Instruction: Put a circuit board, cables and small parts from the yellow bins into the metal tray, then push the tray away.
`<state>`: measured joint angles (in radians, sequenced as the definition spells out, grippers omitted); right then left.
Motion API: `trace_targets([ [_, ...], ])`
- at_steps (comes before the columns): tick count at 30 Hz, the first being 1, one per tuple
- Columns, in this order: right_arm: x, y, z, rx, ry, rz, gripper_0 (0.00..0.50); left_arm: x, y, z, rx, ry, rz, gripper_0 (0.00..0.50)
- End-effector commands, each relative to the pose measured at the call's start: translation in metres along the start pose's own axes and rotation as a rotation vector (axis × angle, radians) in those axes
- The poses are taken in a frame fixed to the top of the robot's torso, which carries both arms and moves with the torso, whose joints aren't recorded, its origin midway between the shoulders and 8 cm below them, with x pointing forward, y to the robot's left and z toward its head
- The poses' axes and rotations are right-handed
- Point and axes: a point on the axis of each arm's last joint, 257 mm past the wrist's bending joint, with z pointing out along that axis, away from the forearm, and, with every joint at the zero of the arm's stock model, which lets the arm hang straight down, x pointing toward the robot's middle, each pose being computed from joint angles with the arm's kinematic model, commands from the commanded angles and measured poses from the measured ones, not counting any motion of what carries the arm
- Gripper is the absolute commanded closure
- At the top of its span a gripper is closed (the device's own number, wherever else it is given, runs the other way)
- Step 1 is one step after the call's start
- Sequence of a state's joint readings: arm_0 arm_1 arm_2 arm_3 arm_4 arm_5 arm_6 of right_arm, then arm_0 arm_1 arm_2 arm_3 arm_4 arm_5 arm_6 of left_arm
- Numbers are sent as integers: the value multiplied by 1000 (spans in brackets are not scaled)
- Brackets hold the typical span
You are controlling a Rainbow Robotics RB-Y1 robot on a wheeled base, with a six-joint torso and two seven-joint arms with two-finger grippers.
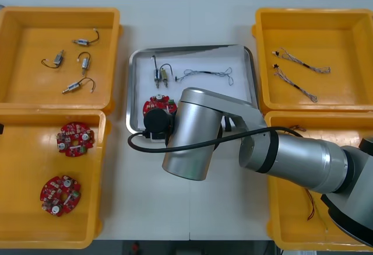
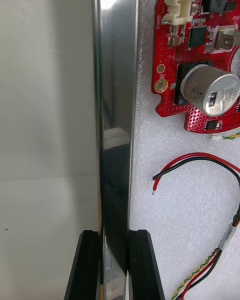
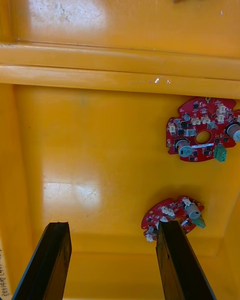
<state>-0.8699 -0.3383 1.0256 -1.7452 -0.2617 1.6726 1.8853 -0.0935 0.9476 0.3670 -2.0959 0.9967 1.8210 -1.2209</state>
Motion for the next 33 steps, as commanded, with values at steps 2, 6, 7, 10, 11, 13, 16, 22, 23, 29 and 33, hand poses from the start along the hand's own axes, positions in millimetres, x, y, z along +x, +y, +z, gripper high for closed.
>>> trace_targets([
  [2, -30, -39, -17, 64, -63, 54, 500, 5, -5, 4, -1, -1, 77, 0],
  [6, -31, -54, -19, 88, -60, 71, 500, 5, -5, 4, -1, -1, 77, 0],
  [7, -31, -57, -20, 92, -59, 77, 500, 5, -5, 4, -1, -1, 77, 0],
  [10, -28, -66, -19, 100, -49, 90, 500, 5, -5, 4, -1, -1, 77, 0],
  [11, -28, -67, -19, 101, -49, 92, 500, 5, -5, 4, -1, -1, 77, 0],
  [13, -27, -75, -19, 109, -40, 100, 500, 5, -5, 4, -1, -1, 77, 0],
  [16, -31, -82, -21, 118, -44, 107, 500, 5, -5, 4, -1, -1, 77, 0],
  [22, -34, -98, -28, 149, -52, 114, 500, 5, -5, 4, -1, -1, 77, 0],
  [23, -35, -99, -29, 150, -55, 115, 500, 5, -5, 4, -1, -1, 77, 0],
  [29, -39, -114, -26, 187, -70, 112, 500, 5, -5, 4, -1, -1, 77, 0],
  [33, -41, -121, -23, 197, -78, 117, 500, 5, -5, 4, -1, -1, 77, 0],
])
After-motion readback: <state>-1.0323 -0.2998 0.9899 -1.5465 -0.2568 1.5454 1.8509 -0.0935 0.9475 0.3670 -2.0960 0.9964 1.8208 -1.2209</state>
